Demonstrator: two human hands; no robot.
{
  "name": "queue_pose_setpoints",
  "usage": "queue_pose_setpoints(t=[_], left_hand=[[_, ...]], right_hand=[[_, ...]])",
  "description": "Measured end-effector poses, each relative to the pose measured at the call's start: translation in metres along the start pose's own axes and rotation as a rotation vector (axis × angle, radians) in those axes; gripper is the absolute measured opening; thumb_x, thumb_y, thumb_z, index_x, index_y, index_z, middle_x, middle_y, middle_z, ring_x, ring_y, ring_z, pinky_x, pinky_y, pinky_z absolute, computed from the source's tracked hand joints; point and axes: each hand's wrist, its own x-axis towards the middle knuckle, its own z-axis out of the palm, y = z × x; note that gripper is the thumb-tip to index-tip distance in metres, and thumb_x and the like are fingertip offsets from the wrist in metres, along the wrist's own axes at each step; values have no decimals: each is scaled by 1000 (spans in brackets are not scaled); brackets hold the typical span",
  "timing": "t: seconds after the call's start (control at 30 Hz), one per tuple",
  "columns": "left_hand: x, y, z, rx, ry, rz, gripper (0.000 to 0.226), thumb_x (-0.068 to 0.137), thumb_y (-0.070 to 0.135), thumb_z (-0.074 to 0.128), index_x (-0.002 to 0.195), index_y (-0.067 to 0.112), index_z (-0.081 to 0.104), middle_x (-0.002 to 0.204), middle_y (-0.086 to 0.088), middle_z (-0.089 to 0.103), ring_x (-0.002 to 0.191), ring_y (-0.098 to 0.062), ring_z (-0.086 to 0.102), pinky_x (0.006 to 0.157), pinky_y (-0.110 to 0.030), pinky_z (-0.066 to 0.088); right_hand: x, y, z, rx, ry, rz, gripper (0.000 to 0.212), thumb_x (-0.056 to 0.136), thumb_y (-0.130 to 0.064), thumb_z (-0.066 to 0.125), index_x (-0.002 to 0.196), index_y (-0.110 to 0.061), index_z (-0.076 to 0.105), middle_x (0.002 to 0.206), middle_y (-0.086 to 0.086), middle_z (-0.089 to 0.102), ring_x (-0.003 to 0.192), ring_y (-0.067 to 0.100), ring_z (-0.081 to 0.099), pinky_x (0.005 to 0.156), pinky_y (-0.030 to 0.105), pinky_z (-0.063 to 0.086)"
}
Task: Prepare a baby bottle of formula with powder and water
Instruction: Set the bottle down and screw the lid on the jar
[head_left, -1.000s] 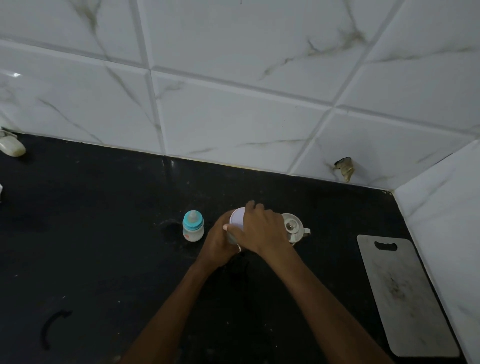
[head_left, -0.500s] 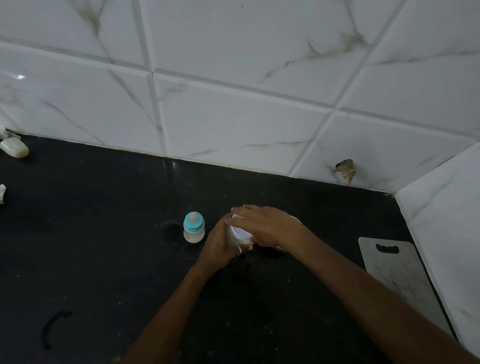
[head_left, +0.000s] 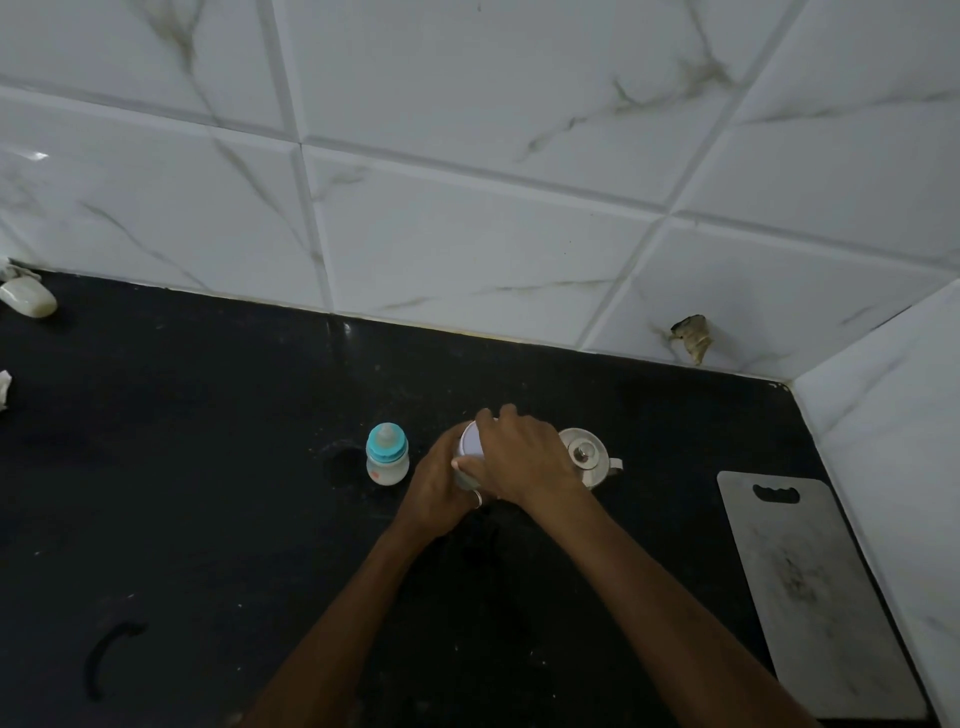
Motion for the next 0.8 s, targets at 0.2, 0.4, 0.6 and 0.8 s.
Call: queue_pose_setpoints(t=[0.2,0.4,0.6,0.8], left_hand=[[0,1,-1,-13,-11,45,80,77,20,83,148,17,45,147,6,53,137,-5,50,112,-24,41],[2,-2,1,-11,-41,-36,81,79,11,85,146,22,41,149,-1,52,139,-13,49,116,-34,40],[2,7,1,-70,-14,12,76,73,18,91,137,26,50,139,6,59,129,-6,57,109,-28,46],[3,10,-1,-17,-24,-70,81,73,15,89,142,24,46,128,3,62,114,-12,62,100,-30,52]], right_hand=[[-4,9,2,-59,29,-17,93,92,-78,40,159,-16,21,142,17,52,113,33,64,82,40,48],[-1,37,-3,-75,-77,-322,91,95,-59,58,163,-30,5,171,7,4,155,32,16,116,52,33],[4,42,-9,-218,-140,-523,83,96,-15,66,161,-34,17,172,6,4,156,32,13,115,53,37],[5,31,-6,-140,-64,-364,69,98,-36,62,157,-26,29,153,12,39,130,32,47,96,45,51]])
